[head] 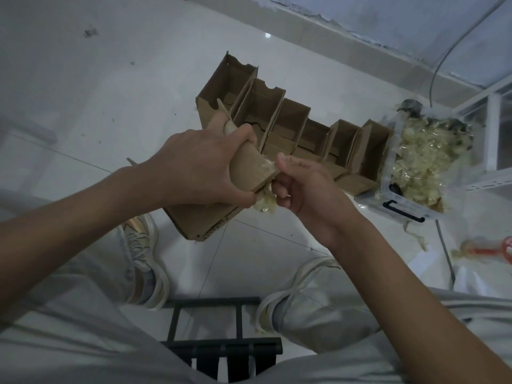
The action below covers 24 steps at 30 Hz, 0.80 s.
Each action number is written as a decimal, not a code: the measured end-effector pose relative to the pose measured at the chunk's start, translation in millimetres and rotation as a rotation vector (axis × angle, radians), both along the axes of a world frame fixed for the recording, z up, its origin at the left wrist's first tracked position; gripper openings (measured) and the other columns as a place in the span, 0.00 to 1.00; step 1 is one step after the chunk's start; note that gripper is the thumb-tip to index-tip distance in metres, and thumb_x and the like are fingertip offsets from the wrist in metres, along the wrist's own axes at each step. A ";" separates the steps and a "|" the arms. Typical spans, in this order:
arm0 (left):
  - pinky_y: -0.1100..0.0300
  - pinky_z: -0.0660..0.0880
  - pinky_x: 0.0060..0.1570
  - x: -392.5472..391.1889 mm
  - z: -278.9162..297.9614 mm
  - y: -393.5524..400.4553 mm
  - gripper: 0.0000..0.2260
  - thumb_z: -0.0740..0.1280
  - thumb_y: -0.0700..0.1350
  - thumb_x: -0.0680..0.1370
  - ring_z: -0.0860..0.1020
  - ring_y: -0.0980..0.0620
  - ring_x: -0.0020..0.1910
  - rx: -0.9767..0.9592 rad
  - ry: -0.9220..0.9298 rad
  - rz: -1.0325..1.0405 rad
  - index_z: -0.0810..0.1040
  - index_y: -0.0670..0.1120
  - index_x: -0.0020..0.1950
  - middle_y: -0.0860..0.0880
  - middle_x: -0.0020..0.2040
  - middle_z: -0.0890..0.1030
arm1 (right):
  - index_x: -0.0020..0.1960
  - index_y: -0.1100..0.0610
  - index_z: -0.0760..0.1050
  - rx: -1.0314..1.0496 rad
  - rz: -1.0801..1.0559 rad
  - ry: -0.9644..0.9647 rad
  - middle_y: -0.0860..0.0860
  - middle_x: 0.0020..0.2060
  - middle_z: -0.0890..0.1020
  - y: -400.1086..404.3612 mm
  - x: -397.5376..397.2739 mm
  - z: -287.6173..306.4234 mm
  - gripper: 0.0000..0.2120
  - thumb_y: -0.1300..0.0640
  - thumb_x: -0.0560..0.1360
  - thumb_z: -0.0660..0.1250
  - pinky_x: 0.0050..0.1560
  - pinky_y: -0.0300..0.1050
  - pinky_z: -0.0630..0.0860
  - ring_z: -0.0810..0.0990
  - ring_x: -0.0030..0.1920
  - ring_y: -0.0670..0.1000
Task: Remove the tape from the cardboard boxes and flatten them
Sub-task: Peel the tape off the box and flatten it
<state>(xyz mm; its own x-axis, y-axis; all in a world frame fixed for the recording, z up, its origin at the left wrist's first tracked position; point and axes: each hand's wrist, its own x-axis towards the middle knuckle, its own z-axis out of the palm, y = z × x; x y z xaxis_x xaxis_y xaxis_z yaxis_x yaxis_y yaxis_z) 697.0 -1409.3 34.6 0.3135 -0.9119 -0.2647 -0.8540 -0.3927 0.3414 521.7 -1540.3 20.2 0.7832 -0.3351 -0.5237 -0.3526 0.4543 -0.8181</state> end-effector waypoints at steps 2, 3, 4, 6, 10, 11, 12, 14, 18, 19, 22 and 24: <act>0.53 0.78 0.43 0.0 1.3 0.2 0.39 0.65 0.76 0.62 0.78 0.45 0.46 -0.016 -0.010 -0.015 0.63 0.60 0.67 0.47 0.63 0.68 | 0.56 0.60 0.72 0.133 -0.021 -0.005 0.49 0.33 0.70 -0.9 0.0 -0.3 0.09 0.53 0.86 0.62 0.34 0.38 0.69 0.70 0.32 0.45; 0.52 0.79 0.43 0.3 1.8 0.2 0.39 0.64 0.77 0.61 0.78 0.45 0.46 -0.030 -0.005 -0.018 0.64 0.60 0.67 0.47 0.63 0.68 | 0.54 0.59 0.71 0.143 -0.021 -0.001 0.48 0.32 0.69 -2.5 -0.3 0.5 0.09 0.53 0.86 0.63 0.33 0.38 0.68 0.69 0.32 0.45; 0.52 0.79 0.43 0.4 2.1 0.4 0.39 0.63 0.77 0.61 0.78 0.45 0.46 -0.049 0.001 -0.021 0.64 0.60 0.67 0.48 0.63 0.68 | 0.52 0.59 0.71 0.130 -0.019 0.009 0.48 0.32 0.68 -4.3 -1.0 1.8 0.09 0.53 0.86 0.63 0.33 0.38 0.67 0.69 0.31 0.45; 0.55 0.76 0.41 0.1 1.3 0.8 0.40 0.63 0.78 0.61 0.77 0.47 0.46 -0.101 0.005 -0.029 0.65 0.60 0.68 0.49 0.62 0.67 | 0.50 0.59 0.71 0.105 -0.042 0.036 0.48 0.33 0.67 -9.3 -2.6 4.8 0.10 0.53 0.85 0.64 0.32 0.38 0.64 0.68 0.31 0.45; 0.56 0.76 0.42 -3.6 -1.2 1.3 0.39 0.66 0.76 0.62 0.76 0.49 0.47 -0.242 0.042 -0.010 0.68 0.59 0.68 0.49 0.63 0.67 | 0.45 0.56 0.73 0.005 -0.145 0.031 0.50 0.33 0.69 -12.3 -4.6 11.9 0.12 0.52 0.85 0.64 0.32 0.38 0.68 0.69 0.31 0.47; 0.55 0.78 0.43 -4.3 -1.8 1.7 0.39 0.67 0.75 0.62 0.76 0.48 0.48 -0.272 0.045 -0.008 0.68 0.59 0.68 0.48 0.64 0.67 | 0.43 0.56 0.73 -0.007 -0.141 0.015 0.51 0.32 0.70 -11.2 -4.7 13.2 0.14 0.51 0.85 0.63 0.32 0.38 0.68 0.69 0.31 0.47; 0.53 0.80 0.44 -4.6 -2.0 2.2 0.39 0.68 0.74 0.62 0.76 0.48 0.49 -0.297 0.053 -0.005 0.68 0.58 0.69 0.47 0.65 0.67 | 0.41 0.56 0.72 -0.005 -0.124 0.001 0.51 0.32 0.71 -10.1 -4.2 14.9 0.16 0.50 0.86 0.62 0.32 0.39 0.68 0.70 0.31 0.47; 0.48 0.83 0.46 -3.7 -2.7 3.0 0.39 0.71 0.71 0.63 0.77 0.46 0.52 -0.345 0.080 0.006 0.68 0.58 0.69 0.47 0.67 0.67 | 0.43 0.58 0.73 -0.033 -0.079 -0.019 0.50 0.33 0.73 -9.6 -2.5 18.5 0.20 0.43 0.85 0.60 0.33 0.40 0.66 0.71 0.32 0.48; 0.48 0.84 0.46 -2.2 -4.4 2.7 0.40 0.75 0.69 0.63 0.76 0.47 0.55 -0.399 0.143 0.050 0.68 0.56 0.71 0.48 0.67 0.67 | 0.51 0.60 0.75 -0.354 -0.038 -0.013 0.51 0.37 0.79 -10.6 -0.7 24.3 0.24 0.37 0.80 0.66 0.34 0.41 0.72 0.77 0.34 0.49; 0.48 0.84 0.45 -2.6 -4.4 2.2 0.40 0.75 0.69 0.63 0.76 0.47 0.55 -0.412 0.149 0.051 0.69 0.56 0.71 0.48 0.67 0.67 | 0.51 0.60 0.75 -0.490 -0.008 -0.050 0.53 0.40 0.81 -10.1 -1.8 24.1 0.19 0.42 0.80 0.70 0.35 0.41 0.75 0.78 0.35 0.50; 0.49 0.84 0.46 -4.3 -3.1 1.2 0.39 0.74 0.68 0.64 0.75 0.47 0.56 -0.444 0.180 0.020 0.69 0.54 0.71 0.47 0.67 0.68 | 0.48 0.58 0.77 -0.692 0.074 -0.195 0.57 0.42 0.80 -9.0 -7.2 22.1 0.07 0.55 0.80 0.73 0.42 0.49 0.80 0.79 0.39 0.58; 0.50 0.83 0.47 -5.1 -2.4 1.9 0.39 0.74 0.68 0.64 0.74 0.48 0.57 -0.463 0.212 0.007 0.70 0.53 0.71 0.47 0.67 0.68 | 0.47 0.57 0.79 -0.692 0.081 -0.211 0.56 0.40 0.80 -10.7 -9.3 23.6 0.06 0.55 0.80 0.73 0.39 0.48 0.79 0.78 0.36 0.56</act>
